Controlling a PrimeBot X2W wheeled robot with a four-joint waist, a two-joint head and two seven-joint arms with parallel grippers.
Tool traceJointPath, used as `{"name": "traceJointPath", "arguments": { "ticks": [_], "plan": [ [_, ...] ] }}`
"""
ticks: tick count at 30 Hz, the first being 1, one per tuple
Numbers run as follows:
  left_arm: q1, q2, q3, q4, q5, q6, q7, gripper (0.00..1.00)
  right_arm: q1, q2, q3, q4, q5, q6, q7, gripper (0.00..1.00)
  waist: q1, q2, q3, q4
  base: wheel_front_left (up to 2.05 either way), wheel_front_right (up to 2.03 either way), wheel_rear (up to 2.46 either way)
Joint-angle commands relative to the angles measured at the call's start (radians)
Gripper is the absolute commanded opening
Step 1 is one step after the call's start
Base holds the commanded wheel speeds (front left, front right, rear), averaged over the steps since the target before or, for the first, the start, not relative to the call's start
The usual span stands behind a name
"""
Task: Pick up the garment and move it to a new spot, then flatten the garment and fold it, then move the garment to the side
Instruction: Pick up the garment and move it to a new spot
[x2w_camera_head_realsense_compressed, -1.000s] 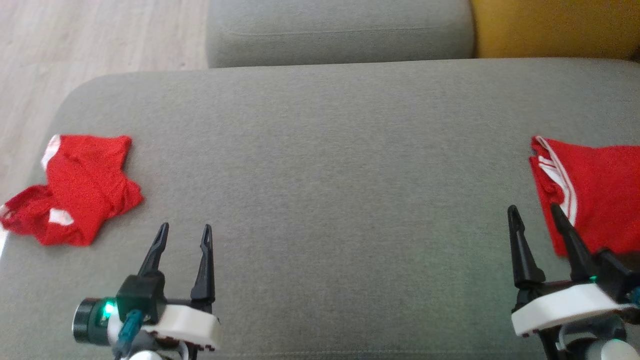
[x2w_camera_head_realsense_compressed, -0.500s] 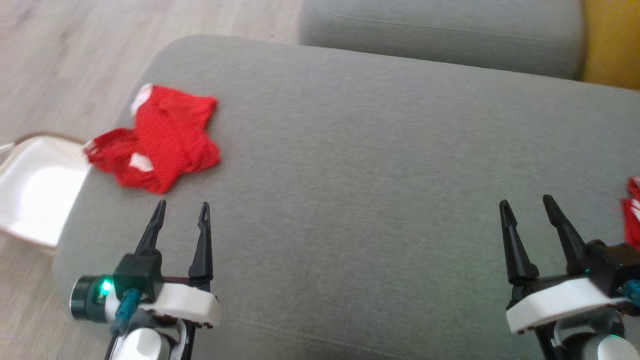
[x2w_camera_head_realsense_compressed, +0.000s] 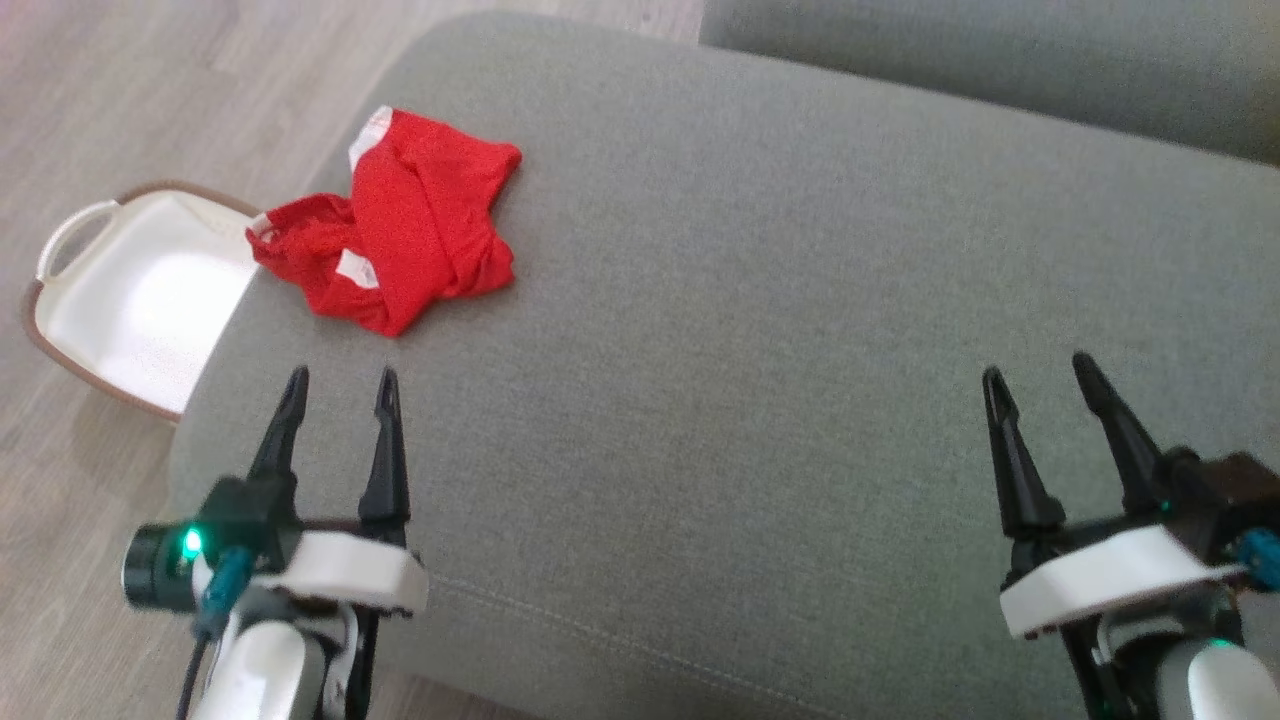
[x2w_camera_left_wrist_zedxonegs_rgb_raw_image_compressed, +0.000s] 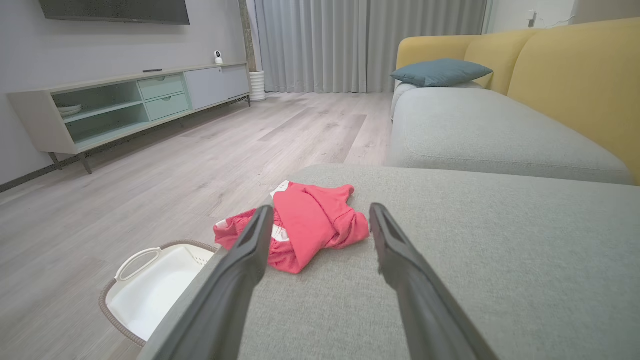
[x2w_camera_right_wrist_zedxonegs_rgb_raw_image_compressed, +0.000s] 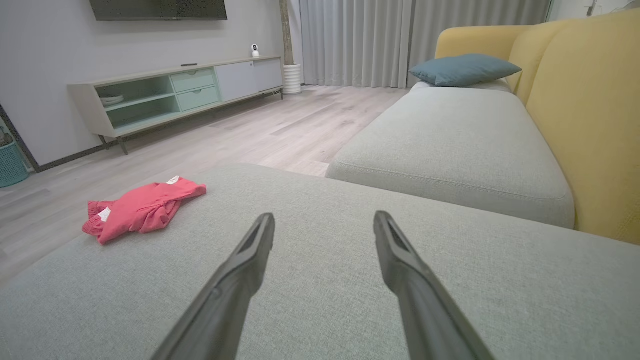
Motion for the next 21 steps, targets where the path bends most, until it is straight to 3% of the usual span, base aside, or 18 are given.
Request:
{"name": "traceJointPath", "arguments": {
  "ticks": [1,8,14,21],
  "plan": [
    [-0.082,0.008,0.049,-0.026,0.000,-0.006,-0.012,1.00,-0.056,-0.011,0.025,-0.048,-0.007,-0.001,0.008,1.00,0.0000,-0.0001,0.034,-0.012,0.00,0.00,0.00],
    [-0.247,-0.005,0.101,0.113,-0.030,-0.049,-0.012,1.00,-0.118,-0.045,0.022,-0.096,-0.015,-0.001,0.046,1.00,0.0000,-0.0001,0.185,-0.065,0.00,0.00,0.00],
    [-0.437,0.025,0.137,0.386,-0.077,-0.101,0.015,1.00,-0.152,-0.070,0.017,-0.121,-0.015,-0.001,0.066,1.00,0.0000,-0.0001,0.294,-0.114,0.00,0.00,0.00],
    [-0.626,0.082,0.165,0.672,-0.117,-0.140,0.121,1.00,-0.178,-0.082,0.007,-0.127,-0.010,-0.001,0.065,1.00,0.0000,-0.0001,0.354,-0.141,0.00,0.00,0.00]
  ]
}}
